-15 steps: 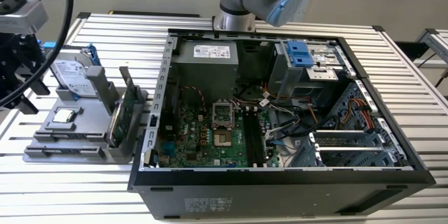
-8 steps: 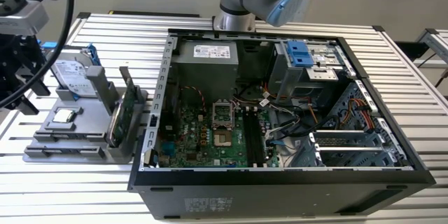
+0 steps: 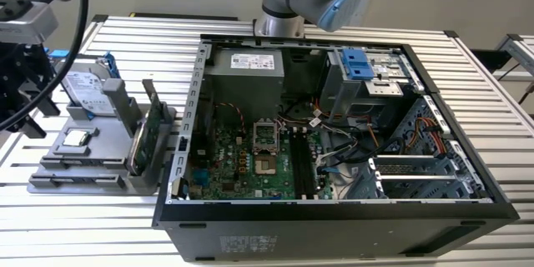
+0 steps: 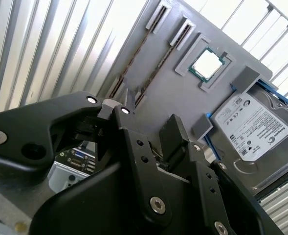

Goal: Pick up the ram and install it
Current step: 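Pick up the ram and move it above insertion slot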

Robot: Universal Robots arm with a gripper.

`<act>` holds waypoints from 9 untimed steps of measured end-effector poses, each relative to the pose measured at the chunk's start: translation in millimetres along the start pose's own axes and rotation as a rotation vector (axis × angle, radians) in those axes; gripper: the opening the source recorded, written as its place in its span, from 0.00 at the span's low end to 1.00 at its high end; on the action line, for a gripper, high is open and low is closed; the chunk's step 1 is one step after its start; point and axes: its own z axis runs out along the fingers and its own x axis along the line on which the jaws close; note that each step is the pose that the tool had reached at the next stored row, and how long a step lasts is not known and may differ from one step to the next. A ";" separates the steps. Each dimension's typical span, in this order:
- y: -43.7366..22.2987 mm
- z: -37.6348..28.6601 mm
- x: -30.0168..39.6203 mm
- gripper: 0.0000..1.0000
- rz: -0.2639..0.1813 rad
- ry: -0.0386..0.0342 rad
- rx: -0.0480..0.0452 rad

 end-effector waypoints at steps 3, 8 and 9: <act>0.0 0.2 -0.9 1.00 0.000 -0.0001 0.0000; 0.0 0.5 -2.3 1.00 0.000 -0.0001 0.0001; 0.0 0.6 -2.3 1.00 0.000 -0.0001 0.0001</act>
